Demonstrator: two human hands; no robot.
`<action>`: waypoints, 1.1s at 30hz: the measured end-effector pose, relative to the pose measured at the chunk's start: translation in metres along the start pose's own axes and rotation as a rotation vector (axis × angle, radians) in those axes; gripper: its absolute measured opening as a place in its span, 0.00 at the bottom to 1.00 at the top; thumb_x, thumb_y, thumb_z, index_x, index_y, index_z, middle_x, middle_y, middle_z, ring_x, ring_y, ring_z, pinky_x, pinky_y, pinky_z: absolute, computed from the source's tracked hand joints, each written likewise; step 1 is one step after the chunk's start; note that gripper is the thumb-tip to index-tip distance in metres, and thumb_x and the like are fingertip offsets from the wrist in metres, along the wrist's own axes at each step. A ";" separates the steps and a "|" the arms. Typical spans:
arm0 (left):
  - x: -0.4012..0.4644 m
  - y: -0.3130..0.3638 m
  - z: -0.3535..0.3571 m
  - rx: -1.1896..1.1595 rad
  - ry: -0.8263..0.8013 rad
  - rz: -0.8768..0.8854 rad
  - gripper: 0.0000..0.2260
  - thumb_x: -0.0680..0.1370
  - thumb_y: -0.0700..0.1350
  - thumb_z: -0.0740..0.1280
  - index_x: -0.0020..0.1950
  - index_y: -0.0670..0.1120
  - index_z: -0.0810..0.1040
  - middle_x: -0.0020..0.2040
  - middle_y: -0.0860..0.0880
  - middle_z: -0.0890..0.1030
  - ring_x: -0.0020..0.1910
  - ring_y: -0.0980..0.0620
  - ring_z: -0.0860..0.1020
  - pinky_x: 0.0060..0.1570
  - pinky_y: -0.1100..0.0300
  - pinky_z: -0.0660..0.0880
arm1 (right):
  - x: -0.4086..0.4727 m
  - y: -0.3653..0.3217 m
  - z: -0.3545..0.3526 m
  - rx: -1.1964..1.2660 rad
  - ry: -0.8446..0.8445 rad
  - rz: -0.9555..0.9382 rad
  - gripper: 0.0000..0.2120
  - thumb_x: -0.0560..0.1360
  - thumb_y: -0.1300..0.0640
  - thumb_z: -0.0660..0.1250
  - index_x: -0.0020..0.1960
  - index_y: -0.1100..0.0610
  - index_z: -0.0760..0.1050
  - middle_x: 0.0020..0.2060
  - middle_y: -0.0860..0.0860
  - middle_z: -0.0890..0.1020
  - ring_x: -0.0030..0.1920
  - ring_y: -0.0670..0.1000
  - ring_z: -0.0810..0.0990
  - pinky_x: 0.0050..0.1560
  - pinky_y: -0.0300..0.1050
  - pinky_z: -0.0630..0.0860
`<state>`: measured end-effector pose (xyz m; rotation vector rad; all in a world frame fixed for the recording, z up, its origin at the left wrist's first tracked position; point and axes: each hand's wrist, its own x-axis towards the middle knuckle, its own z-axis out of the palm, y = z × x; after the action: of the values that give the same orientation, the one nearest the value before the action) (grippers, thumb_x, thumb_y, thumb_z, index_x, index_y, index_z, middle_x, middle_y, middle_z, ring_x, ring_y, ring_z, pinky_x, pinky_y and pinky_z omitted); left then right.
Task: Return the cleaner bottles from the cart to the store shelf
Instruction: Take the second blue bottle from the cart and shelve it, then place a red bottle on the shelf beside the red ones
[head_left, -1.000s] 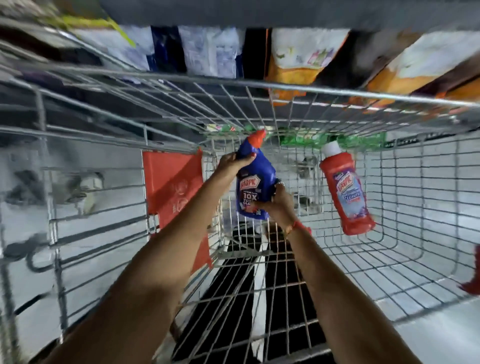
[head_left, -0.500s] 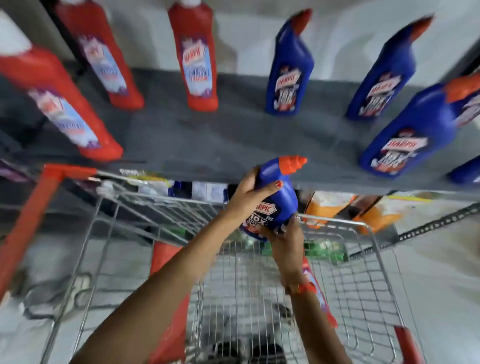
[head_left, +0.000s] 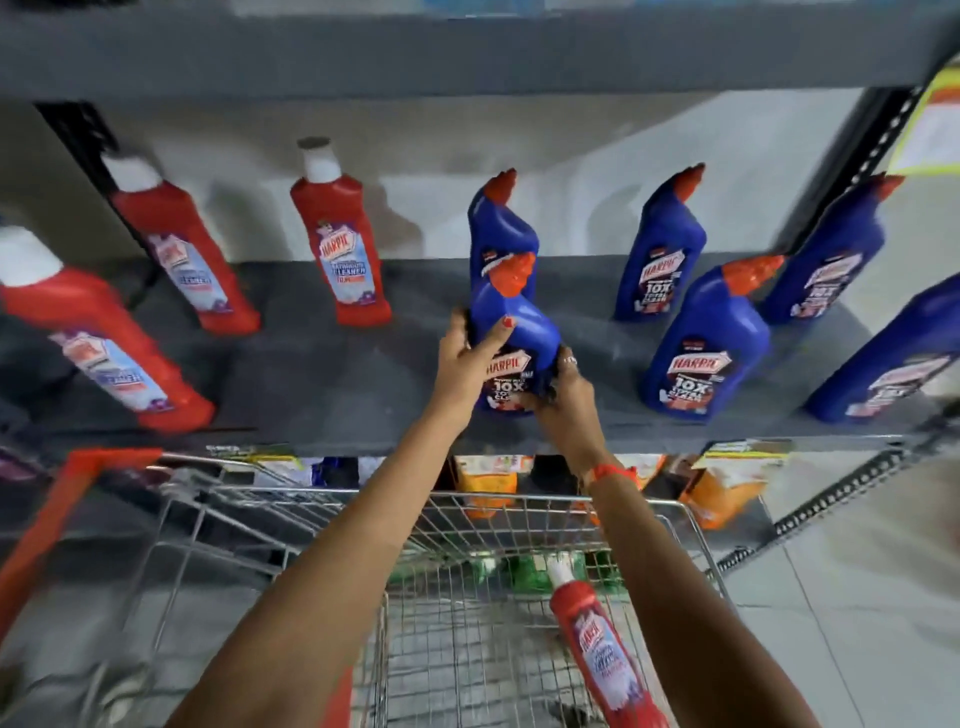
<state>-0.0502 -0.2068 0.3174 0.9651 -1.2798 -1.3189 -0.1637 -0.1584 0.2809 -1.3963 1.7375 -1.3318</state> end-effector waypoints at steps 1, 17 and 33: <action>0.000 -0.002 0.001 -0.014 0.003 -0.011 0.16 0.62 0.54 0.70 0.47 0.52 0.75 0.43 0.56 0.82 0.40 0.62 0.81 0.40 0.69 0.77 | 0.001 0.003 0.000 0.000 -0.010 0.009 0.29 0.65 0.68 0.73 0.63 0.62 0.67 0.48 0.50 0.76 0.50 0.50 0.75 0.42 0.28 0.68; -0.161 -0.191 0.030 0.364 0.176 -0.264 0.13 0.75 0.44 0.64 0.58 0.42 0.69 0.47 0.44 0.72 0.45 0.49 0.74 0.43 0.60 0.72 | -0.145 0.175 -0.022 -0.203 -0.064 0.591 0.15 0.69 0.71 0.65 0.56 0.65 0.76 0.52 0.63 0.82 0.48 0.56 0.81 0.46 0.35 0.74; -0.200 -0.360 0.066 -0.094 -0.072 -1.353 0.22 0.75 0.56 0.61 0.57 0.39 0.73 0.58 0.40 0.78 0.59 0.41 0.73 0.55 0.50 0.72 | -0.218 0.368 -0.012 -0.496 -0.651 0.928 0.35 0.61 0.56 0.78 0.62 0.65 0.67 0.58 0.64 0.76 0.58 0.60 0.76 0.59 0.53 0.74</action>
<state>-0.1296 -0.0277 -0.0510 1.8356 -0.4740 -2.3718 -0.2520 0.0404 -0.0875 -0.8548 1.8856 0.0539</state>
